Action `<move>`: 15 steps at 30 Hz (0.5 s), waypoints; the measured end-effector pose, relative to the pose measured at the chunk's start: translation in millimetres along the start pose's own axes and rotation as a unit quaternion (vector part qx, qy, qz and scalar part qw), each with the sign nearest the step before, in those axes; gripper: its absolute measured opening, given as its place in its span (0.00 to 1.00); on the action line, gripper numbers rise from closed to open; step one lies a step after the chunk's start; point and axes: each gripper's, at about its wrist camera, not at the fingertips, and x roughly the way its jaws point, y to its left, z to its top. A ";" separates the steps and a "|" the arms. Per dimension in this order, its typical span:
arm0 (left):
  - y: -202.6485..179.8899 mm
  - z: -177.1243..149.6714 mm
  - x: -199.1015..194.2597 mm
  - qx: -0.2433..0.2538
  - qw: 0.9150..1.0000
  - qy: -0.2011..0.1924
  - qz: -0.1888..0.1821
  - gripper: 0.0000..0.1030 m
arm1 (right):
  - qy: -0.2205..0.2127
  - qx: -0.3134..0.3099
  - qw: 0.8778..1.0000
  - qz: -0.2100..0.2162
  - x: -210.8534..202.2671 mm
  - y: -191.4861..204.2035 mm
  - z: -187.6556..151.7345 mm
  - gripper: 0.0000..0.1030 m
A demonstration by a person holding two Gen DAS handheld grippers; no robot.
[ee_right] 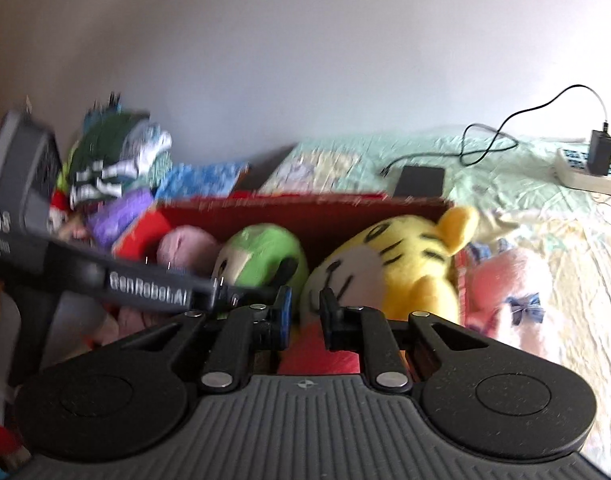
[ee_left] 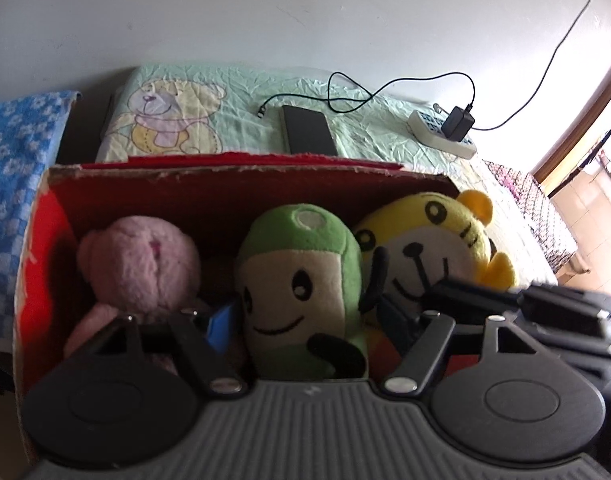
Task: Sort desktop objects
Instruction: 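Lower the green plush into the red box beside the tiger plush, then open both grippers and withdraw them from the red box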
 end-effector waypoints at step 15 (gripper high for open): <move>-27.8 1.4 14.7 0.074 0.996 0.018 0.039 0.78 | -0.045 0.062 0.997 -0.013 1.0 -12.9 -1.8 0.17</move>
